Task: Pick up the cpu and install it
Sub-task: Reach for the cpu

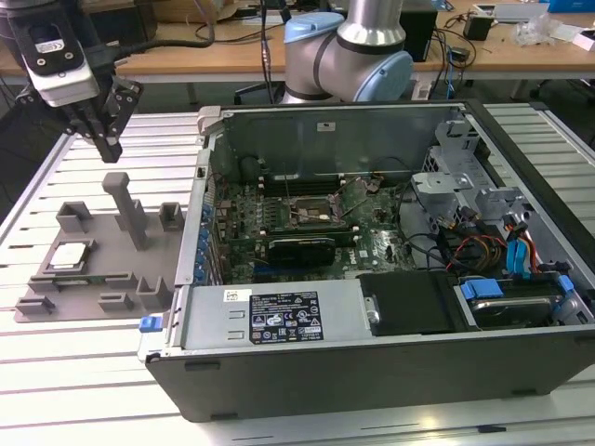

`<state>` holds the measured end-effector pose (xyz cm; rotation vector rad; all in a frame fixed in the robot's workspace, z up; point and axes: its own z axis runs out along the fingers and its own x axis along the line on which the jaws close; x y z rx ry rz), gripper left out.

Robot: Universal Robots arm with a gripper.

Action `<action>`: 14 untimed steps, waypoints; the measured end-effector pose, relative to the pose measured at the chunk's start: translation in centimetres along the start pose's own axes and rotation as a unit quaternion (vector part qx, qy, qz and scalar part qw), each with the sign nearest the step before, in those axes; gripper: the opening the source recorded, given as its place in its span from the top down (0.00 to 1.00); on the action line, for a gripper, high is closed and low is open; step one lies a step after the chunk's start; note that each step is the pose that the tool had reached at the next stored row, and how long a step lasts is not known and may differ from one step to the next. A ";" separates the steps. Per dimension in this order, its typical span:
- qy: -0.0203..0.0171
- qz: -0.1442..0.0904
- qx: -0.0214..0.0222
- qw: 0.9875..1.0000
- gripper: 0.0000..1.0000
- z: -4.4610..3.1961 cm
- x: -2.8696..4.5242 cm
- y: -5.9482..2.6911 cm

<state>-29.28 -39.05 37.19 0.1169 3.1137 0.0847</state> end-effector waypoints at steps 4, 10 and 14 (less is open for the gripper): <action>0.000 0.000 0.000 1.000 0.89 0.25 0.83 0.10; 0.000 0.000 0.000 1.000 0.89 0.80 2.53 0.35; 0.000 0.000 0.000 1.000 0.89 1.30 3.58 0.51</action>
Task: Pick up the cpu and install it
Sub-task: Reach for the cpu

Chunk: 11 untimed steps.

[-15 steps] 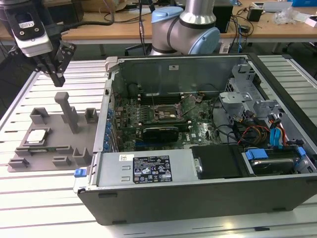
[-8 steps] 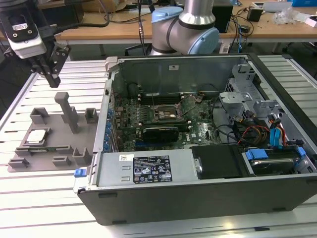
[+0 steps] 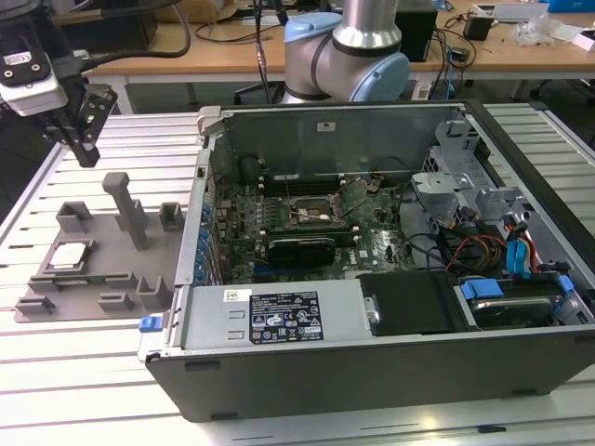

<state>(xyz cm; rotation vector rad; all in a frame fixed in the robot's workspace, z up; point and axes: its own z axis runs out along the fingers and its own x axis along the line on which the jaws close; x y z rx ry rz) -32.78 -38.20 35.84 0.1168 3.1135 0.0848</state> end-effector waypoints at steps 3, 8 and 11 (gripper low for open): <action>0.000 0.000 0.000 1.000 0.89 0.38 0.71 0.14; 0.000 0.000 0.000 1.000 0.89 1.39 2.36 0.31; 0.000 0.000 0.000 1.000 0.89 1.88 2.87 0.25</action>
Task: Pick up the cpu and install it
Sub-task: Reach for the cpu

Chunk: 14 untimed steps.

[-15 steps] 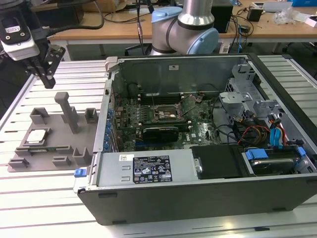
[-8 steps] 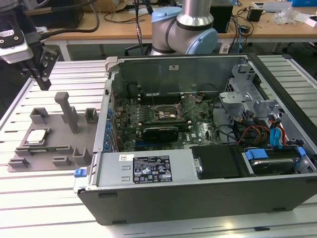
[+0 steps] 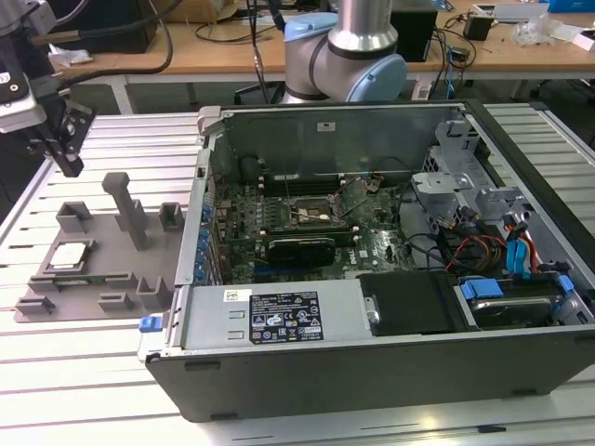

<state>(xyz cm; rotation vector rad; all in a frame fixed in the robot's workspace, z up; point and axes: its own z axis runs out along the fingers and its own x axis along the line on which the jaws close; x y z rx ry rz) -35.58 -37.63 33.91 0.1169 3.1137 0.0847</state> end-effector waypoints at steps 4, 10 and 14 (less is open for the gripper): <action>0.000 0.000 0.000 1.000 0.89 1.26 0.76 -0.13; 0.000 0.000 0.000 1.000 0.89 1.79 1.66 -0.23; 0.000 0.000 0.000 1.000 0.89 1.87 1.87 -0.24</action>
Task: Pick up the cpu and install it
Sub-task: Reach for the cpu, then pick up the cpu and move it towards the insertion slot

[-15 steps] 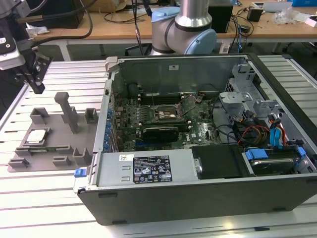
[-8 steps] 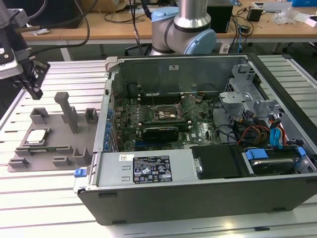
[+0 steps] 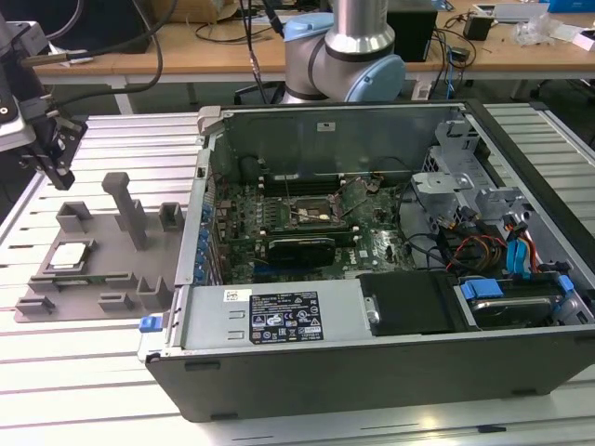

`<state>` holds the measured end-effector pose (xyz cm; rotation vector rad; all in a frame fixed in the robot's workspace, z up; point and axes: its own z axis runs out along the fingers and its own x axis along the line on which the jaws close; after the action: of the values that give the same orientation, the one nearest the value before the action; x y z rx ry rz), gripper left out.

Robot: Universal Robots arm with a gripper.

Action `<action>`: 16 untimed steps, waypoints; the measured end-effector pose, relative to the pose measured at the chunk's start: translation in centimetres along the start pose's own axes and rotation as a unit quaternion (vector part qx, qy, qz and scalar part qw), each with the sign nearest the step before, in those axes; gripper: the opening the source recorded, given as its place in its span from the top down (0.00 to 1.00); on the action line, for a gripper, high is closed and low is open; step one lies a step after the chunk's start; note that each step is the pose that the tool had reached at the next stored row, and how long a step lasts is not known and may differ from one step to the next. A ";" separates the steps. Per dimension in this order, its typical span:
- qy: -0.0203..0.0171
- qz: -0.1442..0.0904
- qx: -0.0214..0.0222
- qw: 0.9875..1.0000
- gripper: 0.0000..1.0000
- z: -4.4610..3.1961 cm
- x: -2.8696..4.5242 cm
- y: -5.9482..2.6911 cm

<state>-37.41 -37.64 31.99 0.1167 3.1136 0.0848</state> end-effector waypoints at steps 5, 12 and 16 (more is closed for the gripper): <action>0.000 0.000 0.000 1.000 0.89 0.03 0.03 0.00; 0.000 0.000 0.000 1.000 0.89 0.08 0.05 -0.01; 0.000 0.000 0.002 1.000 0.89 0.67 0.90 -0.10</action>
<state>-38.29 -37.63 31.30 0.1167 3.1131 0.0798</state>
